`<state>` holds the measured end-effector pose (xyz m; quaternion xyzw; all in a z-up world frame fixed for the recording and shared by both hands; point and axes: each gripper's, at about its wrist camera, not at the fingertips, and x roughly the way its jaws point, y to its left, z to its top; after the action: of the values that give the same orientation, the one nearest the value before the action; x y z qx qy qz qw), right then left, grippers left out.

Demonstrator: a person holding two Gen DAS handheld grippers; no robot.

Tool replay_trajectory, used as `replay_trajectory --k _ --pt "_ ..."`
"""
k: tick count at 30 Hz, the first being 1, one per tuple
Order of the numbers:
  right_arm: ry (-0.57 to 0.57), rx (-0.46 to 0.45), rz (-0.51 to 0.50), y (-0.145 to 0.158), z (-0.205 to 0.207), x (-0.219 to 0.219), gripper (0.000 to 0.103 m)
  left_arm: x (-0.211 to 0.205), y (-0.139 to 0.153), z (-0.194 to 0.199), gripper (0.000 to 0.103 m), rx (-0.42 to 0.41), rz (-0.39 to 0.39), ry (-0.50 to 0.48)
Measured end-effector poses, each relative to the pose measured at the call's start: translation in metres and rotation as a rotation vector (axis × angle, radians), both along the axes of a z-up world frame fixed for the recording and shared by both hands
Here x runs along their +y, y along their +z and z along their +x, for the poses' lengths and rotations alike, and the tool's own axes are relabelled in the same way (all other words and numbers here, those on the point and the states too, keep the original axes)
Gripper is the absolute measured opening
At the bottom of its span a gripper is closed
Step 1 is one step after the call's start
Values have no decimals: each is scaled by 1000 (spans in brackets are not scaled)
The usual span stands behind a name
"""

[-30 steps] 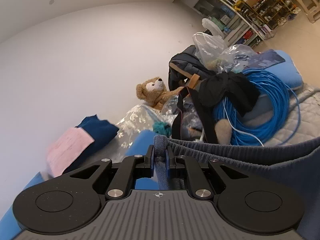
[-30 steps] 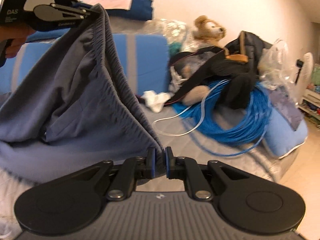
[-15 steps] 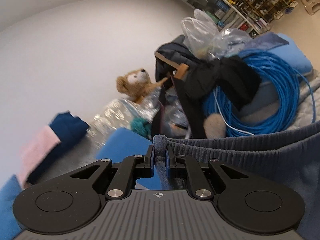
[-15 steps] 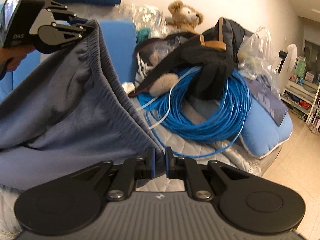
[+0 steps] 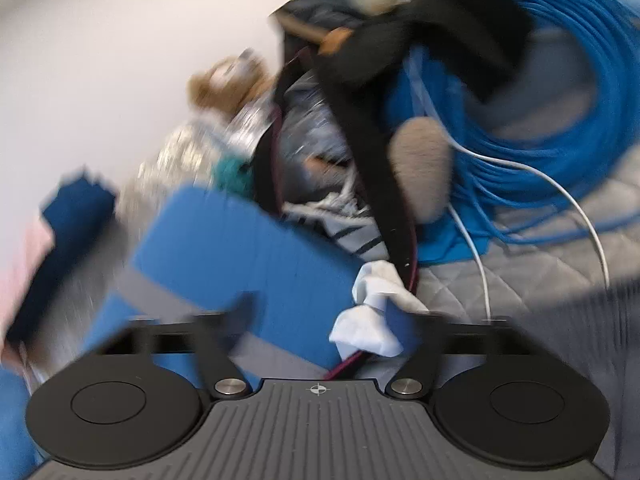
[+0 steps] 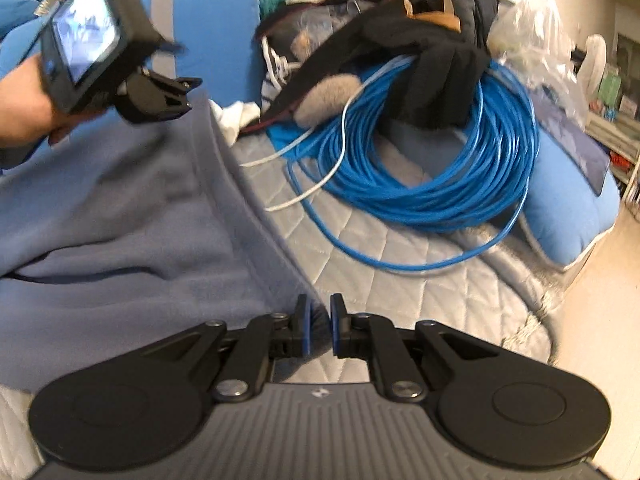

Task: Fold clothes
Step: 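Lay the garment flat on the bed and open both grippers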

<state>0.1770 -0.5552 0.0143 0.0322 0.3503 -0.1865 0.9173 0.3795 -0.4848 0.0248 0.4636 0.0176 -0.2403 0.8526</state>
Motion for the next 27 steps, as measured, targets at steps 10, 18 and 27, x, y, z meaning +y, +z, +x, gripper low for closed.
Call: replay_trajectory --k 10,18,27 --pt "30 -64 9 14 -19 12 94 89 46 -37 93 182 -212 29" --pt "165 -133 -27 28 -53 66 103 200 65 -97 96 298 -299 93" --pt "295 -150 33 18 -78 128 103 312 78 -159 96 366 -385 161"
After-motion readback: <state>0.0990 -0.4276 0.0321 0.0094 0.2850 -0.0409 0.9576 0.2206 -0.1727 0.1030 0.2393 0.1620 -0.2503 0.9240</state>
